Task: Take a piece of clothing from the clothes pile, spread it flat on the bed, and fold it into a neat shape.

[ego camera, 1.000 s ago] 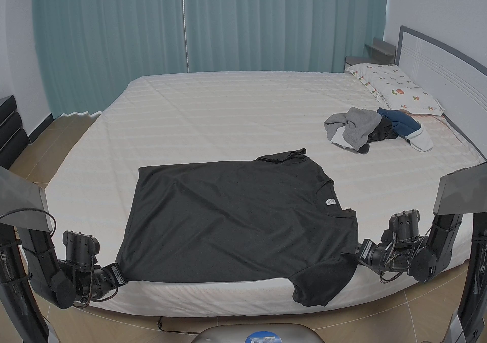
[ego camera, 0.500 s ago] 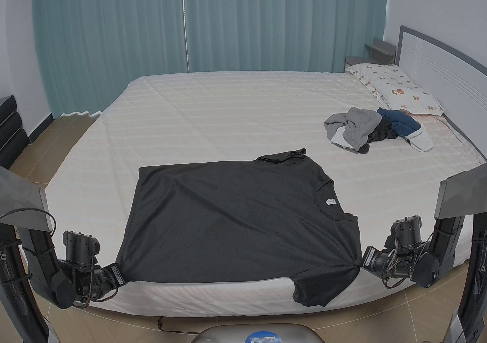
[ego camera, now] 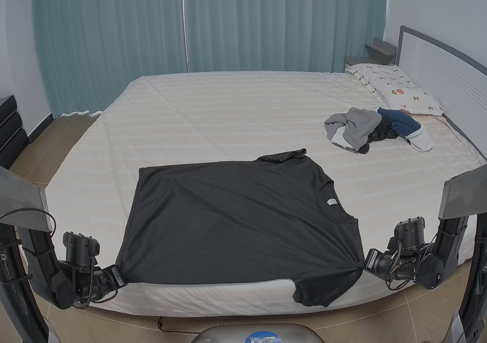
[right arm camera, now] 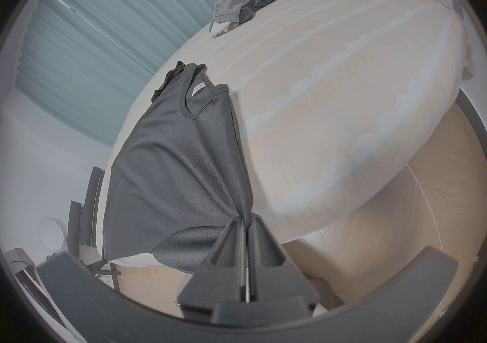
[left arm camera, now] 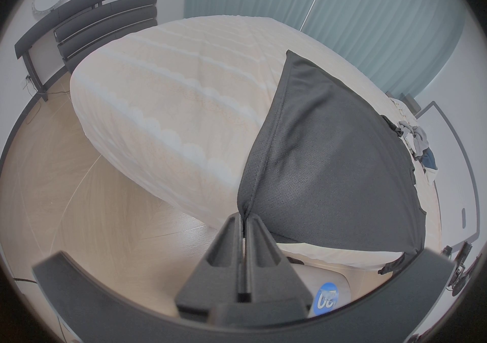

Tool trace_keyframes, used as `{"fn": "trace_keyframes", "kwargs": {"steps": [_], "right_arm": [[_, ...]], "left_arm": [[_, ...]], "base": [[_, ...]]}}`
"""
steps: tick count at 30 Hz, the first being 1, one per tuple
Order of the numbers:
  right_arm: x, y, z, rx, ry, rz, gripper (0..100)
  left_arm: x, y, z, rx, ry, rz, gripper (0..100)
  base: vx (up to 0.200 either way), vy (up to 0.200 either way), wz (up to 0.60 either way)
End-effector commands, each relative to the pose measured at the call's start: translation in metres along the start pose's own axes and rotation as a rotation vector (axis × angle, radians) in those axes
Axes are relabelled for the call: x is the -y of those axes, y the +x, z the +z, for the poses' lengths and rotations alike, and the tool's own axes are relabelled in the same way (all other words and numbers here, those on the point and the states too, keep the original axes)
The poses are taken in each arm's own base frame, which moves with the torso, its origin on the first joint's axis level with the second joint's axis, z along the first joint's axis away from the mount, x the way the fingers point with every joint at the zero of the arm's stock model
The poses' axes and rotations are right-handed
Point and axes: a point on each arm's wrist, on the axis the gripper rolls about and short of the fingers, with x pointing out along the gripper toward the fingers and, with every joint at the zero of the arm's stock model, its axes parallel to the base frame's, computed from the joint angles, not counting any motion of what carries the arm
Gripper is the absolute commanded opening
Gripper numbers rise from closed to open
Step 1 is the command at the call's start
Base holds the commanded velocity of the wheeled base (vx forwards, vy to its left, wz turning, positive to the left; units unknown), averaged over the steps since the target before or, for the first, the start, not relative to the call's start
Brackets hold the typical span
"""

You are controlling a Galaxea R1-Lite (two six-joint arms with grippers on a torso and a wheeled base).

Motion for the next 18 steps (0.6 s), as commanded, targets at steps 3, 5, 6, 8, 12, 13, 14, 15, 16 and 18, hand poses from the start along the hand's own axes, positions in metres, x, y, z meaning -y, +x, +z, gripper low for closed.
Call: {"fn": "trace_keyframes", "kwargs": {"steps": [3,5,6,8,12,13,14,15,16,18], "right_arm": [[-0.002,0.001,0.000,0.001,0.001,0.009,100],[-0.003,0.001,0.002,0.011,0.007,0.019,100],[-0.003,0.000,0.004,0.020,0.008,0.025,100],[-0.002,0.000,0.004,0.034,0.007,0.031,100],[-0.002,-0.004,0.008,0.061,0.012,0.042,100],[-0.002,-0.004,0.008,0.061,0.012,0.042,100],[-0.003,-0.007,0.012,0.079,0.019,0.049,100],[-0.003,-0.007,0.013,0.083,0.020,0.051,100],[-0.003,-0.012,0.020,0.108,0.056,0.063,100],[-0.004,-0.013,0.021,0.112,0.070,0.068,100]], "left_arm": [[0.000,0.001,-0.001,-0.005,-0.002,0.001,100],[0.000,0.002,0.000,0.000,-0.003,-0.002,100],[0.000,0.001,0.000,0.004,-0.005,-0.004,100],[0.001,0.001,0.001,0.011,-0.005,-0.009,100],[0.002,0.000,0.004,0.027,-0.011,-0.018,100],[0.002,0.000,0.004,0.027,-0.011,-0.018,100],[0.003,-0.001,0.005,0.040,-0.009,-0.026,100],[0.003,-0.001,0.005,0.043,-0.009,-0.028,100],[0.006,-0.002,0.010,0.097,-0.019,-0.064,100],[0.007,-0.003,0.010,0.106,-0.020,-0.070,100]], "base": [[0.000,0.000,0.00],[0.000,0.000,0.00],[0.000,0.000,0.00],[0.000,0.000,0.00],[0.000,0.000,0.00],[0.000,0.000,0.00],[0.000,0.000,0.00],[0.000,0.000,0.00],[0.000,0.000,0.00],[0.000,0.000,0.00]]}}
